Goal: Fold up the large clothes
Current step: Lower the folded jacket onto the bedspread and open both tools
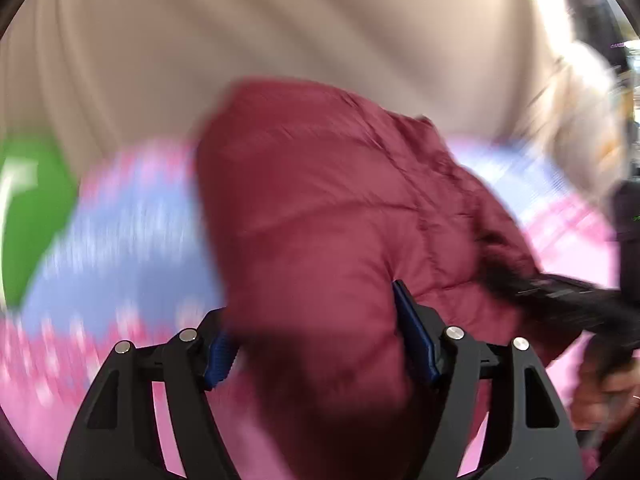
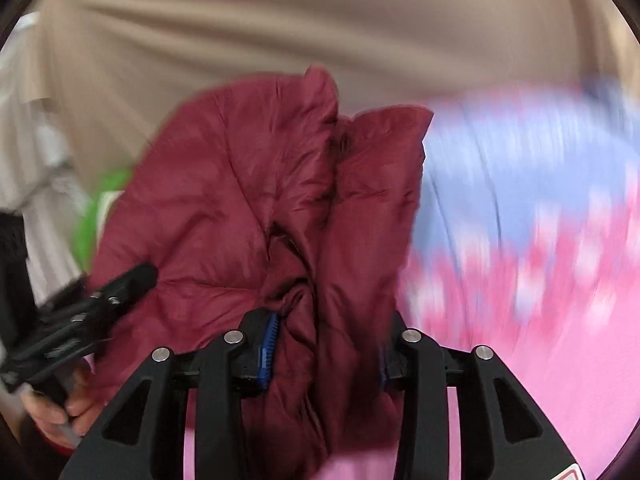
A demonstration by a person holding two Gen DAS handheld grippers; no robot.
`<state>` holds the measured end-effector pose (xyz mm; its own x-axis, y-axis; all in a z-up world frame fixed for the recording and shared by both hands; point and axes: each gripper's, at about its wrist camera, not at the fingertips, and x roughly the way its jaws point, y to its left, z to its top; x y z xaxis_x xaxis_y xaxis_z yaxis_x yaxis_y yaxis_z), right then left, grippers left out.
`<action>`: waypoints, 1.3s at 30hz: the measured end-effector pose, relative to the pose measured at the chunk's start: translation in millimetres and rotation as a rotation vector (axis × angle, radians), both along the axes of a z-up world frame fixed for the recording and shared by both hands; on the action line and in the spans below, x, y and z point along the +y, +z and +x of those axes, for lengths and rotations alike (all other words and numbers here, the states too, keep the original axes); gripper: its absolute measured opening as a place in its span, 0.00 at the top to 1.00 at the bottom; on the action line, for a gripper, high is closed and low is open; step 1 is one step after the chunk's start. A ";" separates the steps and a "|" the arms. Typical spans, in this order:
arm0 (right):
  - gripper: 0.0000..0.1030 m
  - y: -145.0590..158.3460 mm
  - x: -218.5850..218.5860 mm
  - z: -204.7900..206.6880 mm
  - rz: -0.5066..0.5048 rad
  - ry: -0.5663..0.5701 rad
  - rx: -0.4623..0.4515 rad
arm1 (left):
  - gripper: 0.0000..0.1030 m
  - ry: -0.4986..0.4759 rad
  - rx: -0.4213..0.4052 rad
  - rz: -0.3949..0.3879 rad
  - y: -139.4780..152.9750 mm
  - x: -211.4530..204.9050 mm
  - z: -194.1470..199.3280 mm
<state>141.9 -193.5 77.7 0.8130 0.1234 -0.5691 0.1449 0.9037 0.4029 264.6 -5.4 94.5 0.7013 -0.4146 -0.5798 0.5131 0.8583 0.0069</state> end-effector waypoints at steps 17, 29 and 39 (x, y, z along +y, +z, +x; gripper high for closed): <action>0.45 -10.9 45.5 -39.3 -0.160 0.069 0.057 | 0.26 0.014 0.078 0.048 -66.3 47.0 -81.2; 1.00 -31.5 11.5 -58.1 -0.160 -0.064 0.092 | 0.57 0.085 0.140 0.083 -94.8 48.6 -50.0; 0.91 -1.0 17.7 -86.4 -0.189 -0.119 0.005 | 0.41 0.183 0.034 0.068 -70.5 64.7 -97.9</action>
